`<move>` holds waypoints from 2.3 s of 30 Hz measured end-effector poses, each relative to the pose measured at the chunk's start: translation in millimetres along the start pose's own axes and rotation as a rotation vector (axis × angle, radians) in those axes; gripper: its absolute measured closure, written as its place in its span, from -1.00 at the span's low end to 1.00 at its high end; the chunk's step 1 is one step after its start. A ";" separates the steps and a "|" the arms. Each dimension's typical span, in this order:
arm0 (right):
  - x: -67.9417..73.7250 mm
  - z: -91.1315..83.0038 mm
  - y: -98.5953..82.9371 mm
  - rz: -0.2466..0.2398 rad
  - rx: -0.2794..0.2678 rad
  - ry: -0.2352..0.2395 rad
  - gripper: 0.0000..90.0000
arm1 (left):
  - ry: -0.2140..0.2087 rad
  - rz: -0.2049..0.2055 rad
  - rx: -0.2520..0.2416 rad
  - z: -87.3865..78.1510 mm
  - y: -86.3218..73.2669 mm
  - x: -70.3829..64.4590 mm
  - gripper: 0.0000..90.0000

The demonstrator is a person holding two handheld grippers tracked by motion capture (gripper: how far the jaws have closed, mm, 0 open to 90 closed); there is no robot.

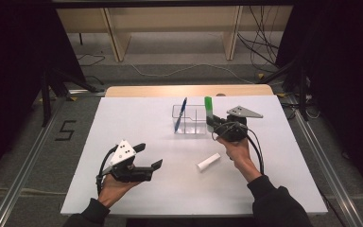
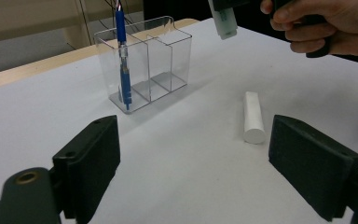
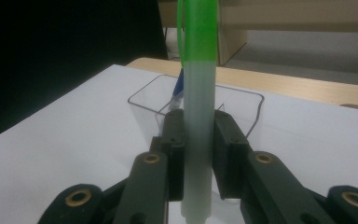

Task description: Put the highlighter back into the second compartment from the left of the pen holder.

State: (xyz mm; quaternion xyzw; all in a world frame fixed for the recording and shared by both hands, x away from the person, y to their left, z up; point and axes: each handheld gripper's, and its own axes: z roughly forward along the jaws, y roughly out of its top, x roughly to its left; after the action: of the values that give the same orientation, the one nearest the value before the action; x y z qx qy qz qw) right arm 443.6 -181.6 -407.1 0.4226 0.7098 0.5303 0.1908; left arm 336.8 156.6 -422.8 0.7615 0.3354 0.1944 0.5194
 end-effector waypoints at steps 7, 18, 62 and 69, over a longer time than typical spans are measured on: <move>-1.4 16.0 9.6 0.045 -0.010 -0.009 0.71 | 0.006 0.001 -0.001 0.5 -0.2 0.0 -0.64; 4.2 37.7 21.8 0.072 -0.042 -0.011 0.71 | 0.005 -0.017 -0.013 -1.0 -0.2 2.2 -0.64; 17.4 94.5 16.8 0.082 0.006 -0.123 0.71 | -0.008 -0.023 -0.015 -1.0 -0.4 3.2 -0.64; 18.5 96.0 14.5 0.073 0.024 -0.125 0.66 | -0.012 -0.027 -0.011 -0.7 -0.5 3.2 -0.64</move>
State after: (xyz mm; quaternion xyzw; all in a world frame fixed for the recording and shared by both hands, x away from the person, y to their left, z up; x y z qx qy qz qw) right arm 507.9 -108.8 -425.5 0.4827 0.6871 0.5007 0.2103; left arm 338.4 159.5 -423.1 0.7551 0.3415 0.1848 0.5283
